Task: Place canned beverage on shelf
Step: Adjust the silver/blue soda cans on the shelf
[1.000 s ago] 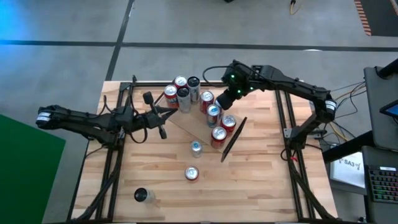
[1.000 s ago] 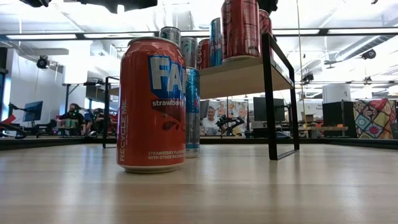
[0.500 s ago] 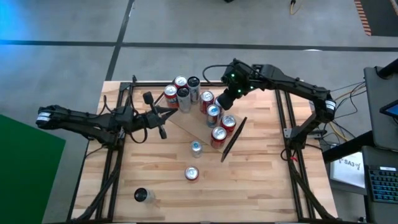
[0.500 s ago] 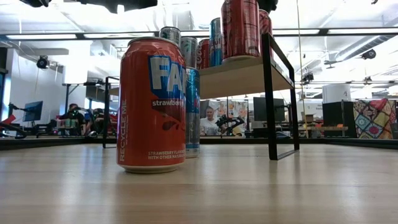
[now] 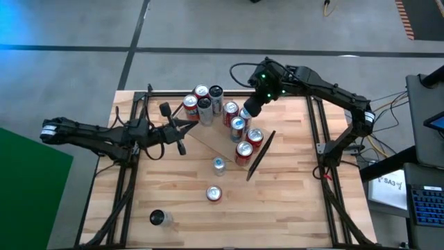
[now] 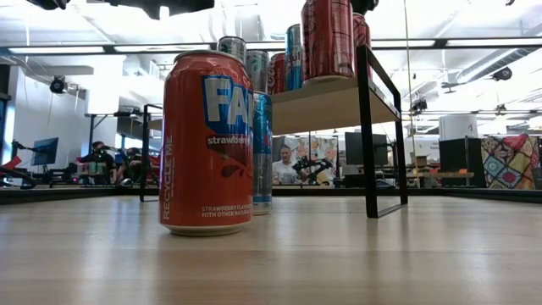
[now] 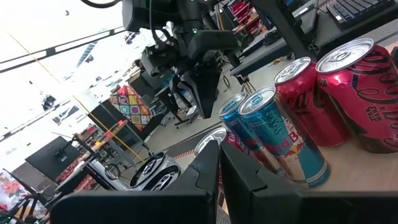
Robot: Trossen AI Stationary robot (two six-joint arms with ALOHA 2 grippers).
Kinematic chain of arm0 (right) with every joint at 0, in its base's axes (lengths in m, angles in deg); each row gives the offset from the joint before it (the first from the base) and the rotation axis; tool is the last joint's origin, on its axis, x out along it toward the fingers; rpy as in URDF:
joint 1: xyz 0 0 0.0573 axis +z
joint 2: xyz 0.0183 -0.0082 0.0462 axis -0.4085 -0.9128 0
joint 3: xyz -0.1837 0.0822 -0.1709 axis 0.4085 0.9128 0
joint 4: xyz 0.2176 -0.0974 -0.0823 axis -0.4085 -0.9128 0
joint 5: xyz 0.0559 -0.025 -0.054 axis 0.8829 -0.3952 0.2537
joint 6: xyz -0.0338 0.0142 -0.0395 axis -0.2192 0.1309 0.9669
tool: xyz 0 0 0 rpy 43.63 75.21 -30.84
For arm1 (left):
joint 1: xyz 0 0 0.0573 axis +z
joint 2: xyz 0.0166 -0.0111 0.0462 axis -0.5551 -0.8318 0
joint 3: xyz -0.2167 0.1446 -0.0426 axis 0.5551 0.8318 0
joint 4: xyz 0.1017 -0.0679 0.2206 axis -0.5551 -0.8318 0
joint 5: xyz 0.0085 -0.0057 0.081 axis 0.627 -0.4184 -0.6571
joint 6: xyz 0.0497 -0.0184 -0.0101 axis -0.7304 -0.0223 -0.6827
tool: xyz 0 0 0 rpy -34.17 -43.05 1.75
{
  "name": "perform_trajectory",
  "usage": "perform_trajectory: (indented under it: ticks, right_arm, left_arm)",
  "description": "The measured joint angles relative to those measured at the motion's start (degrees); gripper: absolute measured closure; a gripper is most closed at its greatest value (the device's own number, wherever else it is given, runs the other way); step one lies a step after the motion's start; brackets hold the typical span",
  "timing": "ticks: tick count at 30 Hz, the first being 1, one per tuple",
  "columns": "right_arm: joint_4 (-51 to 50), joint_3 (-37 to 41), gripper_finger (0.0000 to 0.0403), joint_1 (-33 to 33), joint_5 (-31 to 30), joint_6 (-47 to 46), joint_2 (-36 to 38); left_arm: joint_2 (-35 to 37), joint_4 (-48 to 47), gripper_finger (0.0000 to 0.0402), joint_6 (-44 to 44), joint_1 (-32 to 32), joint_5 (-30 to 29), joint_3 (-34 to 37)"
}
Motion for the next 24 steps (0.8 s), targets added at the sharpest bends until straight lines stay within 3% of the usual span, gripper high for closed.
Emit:
perform_trajectory:
  ticks: [3, 17, 24]
  right_arm:
    - [0.0, 0.0, 0.0394, 0.2, 2.5, -0.1, -0.1]
    - [-0.1, 0.0, 0.0394, 4.1, 2.7, -3.7, 0.1]
    - [-2.9, -0.9, 0.0394, 2.8, -0.3, -4.5, 0.3]
  left_arm:
    - [0.0, 0.0, 0.0402, -0.6, 0.0, 0.0, 0.0]
    - [0.0, 0.2, 0.0402, -1.7, 0.0, 0.0, 0.0]
    - [0.0, 0.5, 0.0402, -1.7, 0.0, 0.0, 0.0]
